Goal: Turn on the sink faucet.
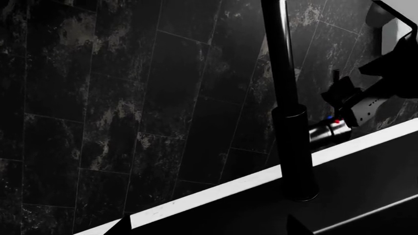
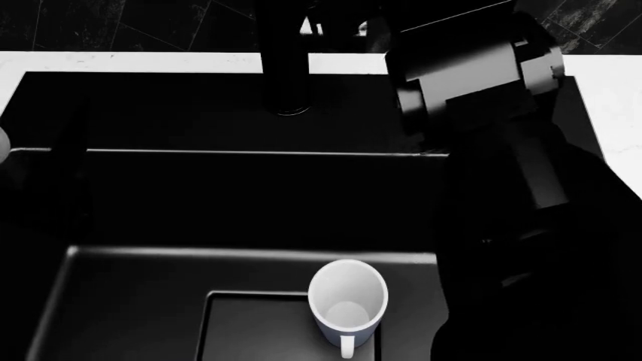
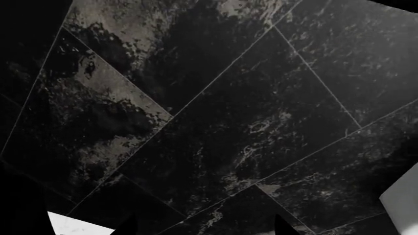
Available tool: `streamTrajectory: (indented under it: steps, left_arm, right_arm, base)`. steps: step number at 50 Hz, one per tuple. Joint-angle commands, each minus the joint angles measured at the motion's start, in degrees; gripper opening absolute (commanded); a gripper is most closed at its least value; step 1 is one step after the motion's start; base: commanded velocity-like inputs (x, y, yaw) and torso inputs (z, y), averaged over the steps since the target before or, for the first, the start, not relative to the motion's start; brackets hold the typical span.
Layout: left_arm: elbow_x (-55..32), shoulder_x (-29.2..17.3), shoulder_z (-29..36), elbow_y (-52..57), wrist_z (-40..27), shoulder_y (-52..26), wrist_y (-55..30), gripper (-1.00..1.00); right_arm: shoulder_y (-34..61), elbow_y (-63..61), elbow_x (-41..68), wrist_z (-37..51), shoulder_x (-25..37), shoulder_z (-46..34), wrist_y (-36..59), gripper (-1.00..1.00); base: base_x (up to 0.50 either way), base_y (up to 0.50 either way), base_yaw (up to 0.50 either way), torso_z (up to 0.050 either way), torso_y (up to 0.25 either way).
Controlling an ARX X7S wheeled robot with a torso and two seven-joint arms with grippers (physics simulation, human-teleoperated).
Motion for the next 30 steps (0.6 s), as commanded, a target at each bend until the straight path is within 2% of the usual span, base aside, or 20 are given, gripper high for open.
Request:
streamTrajectory:
  steps: [1,10,17,23,24,28,30]
  left_arm:
    - [-2.18,1.21,-2.70,0.70,0.65,0.24,0.49,1.00]
    - [-5.27,1.96,-3.96,2.09,-1.95,-0.53,-2.16,1.00]
    - [-5.46,0.83,-2.76,1.94,-2.72,1.67,-0.35,1.00]
    - [-4.28,-0.11,-0.70,0.38,-2.64,2.84,2.56,1.00]
    - [-4.35,-0.16,-0.75,0.31,-2.68,3.01,2.69,1.00]
    - [-5.66,0.20,-1.77,0.77,-3.46,2.95,1.57,1.00]
    - [-5.81,0.19,-1.81,0.71,-3.59,3.15,1.91,1.00]
  right_arm:
    - [0.80,1.60,-6.81,0.31,0.81,8.60,-0.06,1.00]
    - [-2.95,1.62,-16.18,2.55,4.33,24.42,2.65,1.00]
    - [-2.82,1.62,-22.98,2.31,6.37,36.02,2.70,1.00]
    - [-0.06,1.38,-25.71,-2.75,5.88,39.03,0.37,1.00]
    - [-0.20,-1.09,-25.69,-3.26,5.91,38.75,1.50,1.00]
    - [-10.13,-34.61,-20.61,0.72,9.28,40.73,18.37,1.00]
    - [-13.30,-44.92,-18.48,2.33,10.11,41.72,23.07,1.00]
  base:
    - [0.00,0.00,0.00,0.000,0.000]
    - [0.00,0.00,0.00,0.000,0.000]
    - [0.00,0.00,0.00,0.000,0.000]
    - [0.00,0.00,0.00,0.000,0.000]
    - [0.00,0.00,0.00,0.000,0.000]
    - [0.00,0.00,0.00,0.000,0.000]
    - [0.00,0.00,0.00,0.000,0.000]
